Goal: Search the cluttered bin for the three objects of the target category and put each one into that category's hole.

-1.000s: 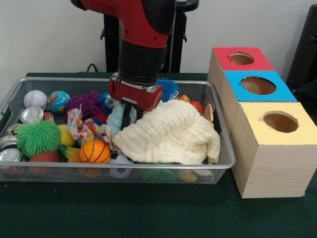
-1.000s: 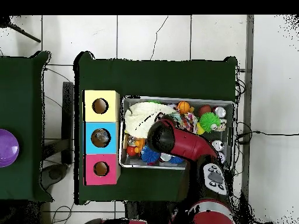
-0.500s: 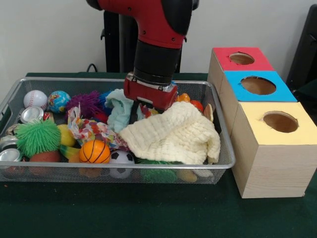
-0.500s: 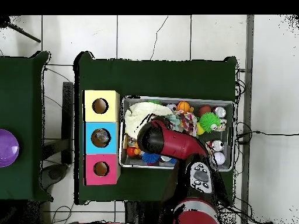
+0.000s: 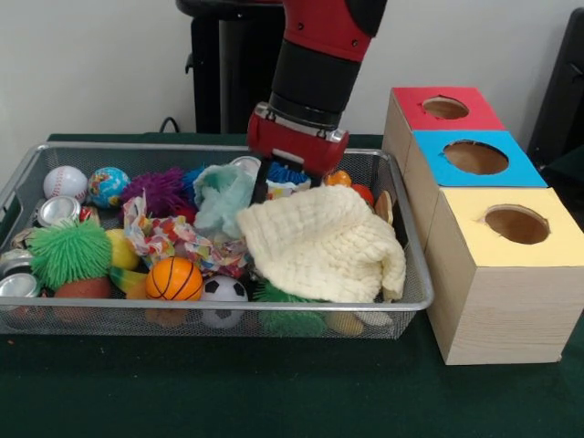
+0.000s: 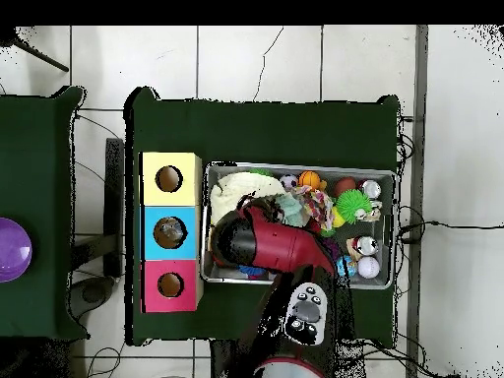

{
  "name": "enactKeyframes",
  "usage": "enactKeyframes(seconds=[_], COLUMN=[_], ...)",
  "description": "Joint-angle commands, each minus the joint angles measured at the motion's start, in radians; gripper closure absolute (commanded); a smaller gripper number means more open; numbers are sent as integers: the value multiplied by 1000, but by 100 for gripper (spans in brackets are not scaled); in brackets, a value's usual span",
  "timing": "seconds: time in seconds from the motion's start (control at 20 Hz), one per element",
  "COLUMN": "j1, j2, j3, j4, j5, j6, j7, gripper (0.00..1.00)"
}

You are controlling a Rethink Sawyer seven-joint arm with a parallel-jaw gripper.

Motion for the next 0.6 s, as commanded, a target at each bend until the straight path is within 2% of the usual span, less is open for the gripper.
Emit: enactKeyframes(seconds=[0.05,0.2,0.6], j1=[45,64,44], j2=[-24,-41,-49], j3=[-76,-123,-121], j4=[-73,-91,-71], j5=[-18,-42,-55], j6=[206,255,237], j7=[90,71,64], gripper=[0,0,0])
